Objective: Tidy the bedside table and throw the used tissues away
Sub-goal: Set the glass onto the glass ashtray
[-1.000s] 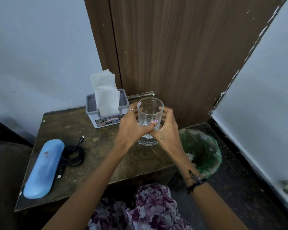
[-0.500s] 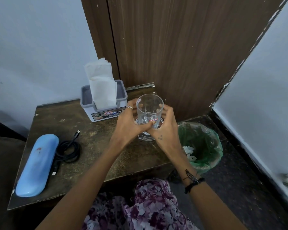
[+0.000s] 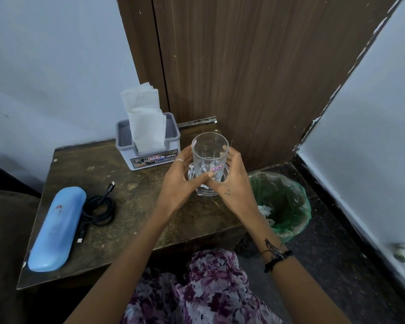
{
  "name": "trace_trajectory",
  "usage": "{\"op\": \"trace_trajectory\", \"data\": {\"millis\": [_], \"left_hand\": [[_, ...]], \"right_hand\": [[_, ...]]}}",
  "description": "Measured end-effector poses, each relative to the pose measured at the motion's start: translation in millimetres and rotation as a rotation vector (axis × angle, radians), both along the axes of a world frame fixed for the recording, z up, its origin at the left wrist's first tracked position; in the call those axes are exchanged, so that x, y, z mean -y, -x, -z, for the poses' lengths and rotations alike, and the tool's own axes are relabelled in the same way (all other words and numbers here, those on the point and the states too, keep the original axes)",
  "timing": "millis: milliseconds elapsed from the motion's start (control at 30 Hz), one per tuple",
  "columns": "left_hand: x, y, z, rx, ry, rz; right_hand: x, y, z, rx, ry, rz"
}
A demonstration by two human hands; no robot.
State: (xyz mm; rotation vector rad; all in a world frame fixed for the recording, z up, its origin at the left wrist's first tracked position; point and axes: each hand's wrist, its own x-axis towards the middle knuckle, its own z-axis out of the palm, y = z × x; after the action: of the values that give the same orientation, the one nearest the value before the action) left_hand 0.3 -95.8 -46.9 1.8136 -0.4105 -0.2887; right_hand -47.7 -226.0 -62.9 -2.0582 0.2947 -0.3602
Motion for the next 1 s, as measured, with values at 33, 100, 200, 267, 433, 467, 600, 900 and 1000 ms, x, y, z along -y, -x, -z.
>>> {"op": "trace_trajectory", "data": {"millis": [33, 100, 200, 267, 433, 467, 600, 900, 1000], "left_hand": [[-2.7, 2.7, 6.1, -0.026, 0.027, -0.015], [-7.1, 7.3, 19.1, -0.059, 0.043, -0.048], [-9.5, 11.7, 37.4, -0.052, -0.007, -0.048], [-9.7, 12.3, 45.5, -0.018, -0.043, -0.021], [-12.8, 10.1, 49.7, 0.021, -0.123, 0.038], [-13.1, 9.6, 50.4, 0.037, -0.144, 0.054], [-9.4, -1.1, 50.2, 0.041, -0.165, 0.041], [11.3, -31.2, 44.3, -0.042, -0.074, -0.081], [18.4, -32.9, 47.7, -0.061, -0.006, -0.209]], "right_hand": [[2.1, 1.3, 2.1, -0.019, -0.004, -0.008], [6.0, 4.2, 8.5, -0.067, -0.009, -0.027], [8.7, 8.1, 17.0, -0.114, 0.011, -0.075], [10.1, 8.6, 19.7, -0.115, 0.018, -0.09], [14.8, 5.5, 22.9, -0.115, 0.018, -0.098], [15.5, 4.4, 23.2, -0.118, 0.015, -0.1], [17.3, -3.3, 24.9, -0.117, -0.01, -0.101], [32.1, -39.7, 11.2, -0.134, -0.089, -0.112], [35.8, -53.5, 9.6, -0.133, -0.076, -0.126]]}}
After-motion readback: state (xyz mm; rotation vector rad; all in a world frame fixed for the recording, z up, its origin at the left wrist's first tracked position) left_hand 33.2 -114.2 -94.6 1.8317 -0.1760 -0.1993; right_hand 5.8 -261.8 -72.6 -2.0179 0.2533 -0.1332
